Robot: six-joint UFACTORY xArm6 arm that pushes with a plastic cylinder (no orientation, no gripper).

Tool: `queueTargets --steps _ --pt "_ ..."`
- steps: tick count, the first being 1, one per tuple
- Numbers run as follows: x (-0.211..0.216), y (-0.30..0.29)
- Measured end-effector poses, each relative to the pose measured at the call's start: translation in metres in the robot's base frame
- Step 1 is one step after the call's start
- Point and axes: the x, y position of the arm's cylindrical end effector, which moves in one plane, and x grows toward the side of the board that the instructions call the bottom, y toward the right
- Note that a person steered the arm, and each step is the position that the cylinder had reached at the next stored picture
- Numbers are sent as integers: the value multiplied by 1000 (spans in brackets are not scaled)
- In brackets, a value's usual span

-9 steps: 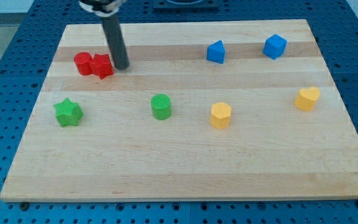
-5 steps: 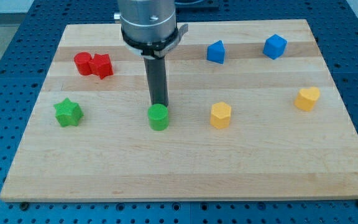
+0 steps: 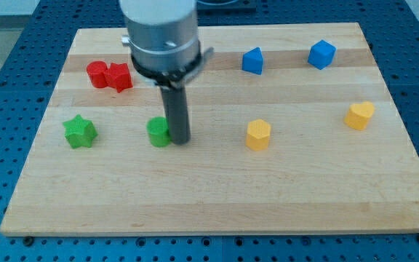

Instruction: Keep the green circle at the bottom right side of the red star

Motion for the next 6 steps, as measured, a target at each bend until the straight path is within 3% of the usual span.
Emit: queueTargets --steps 1,3,5,6 --pt "-23 -23" --pt "21 -2" --pt "-18 -73" --pt "-40 -76"
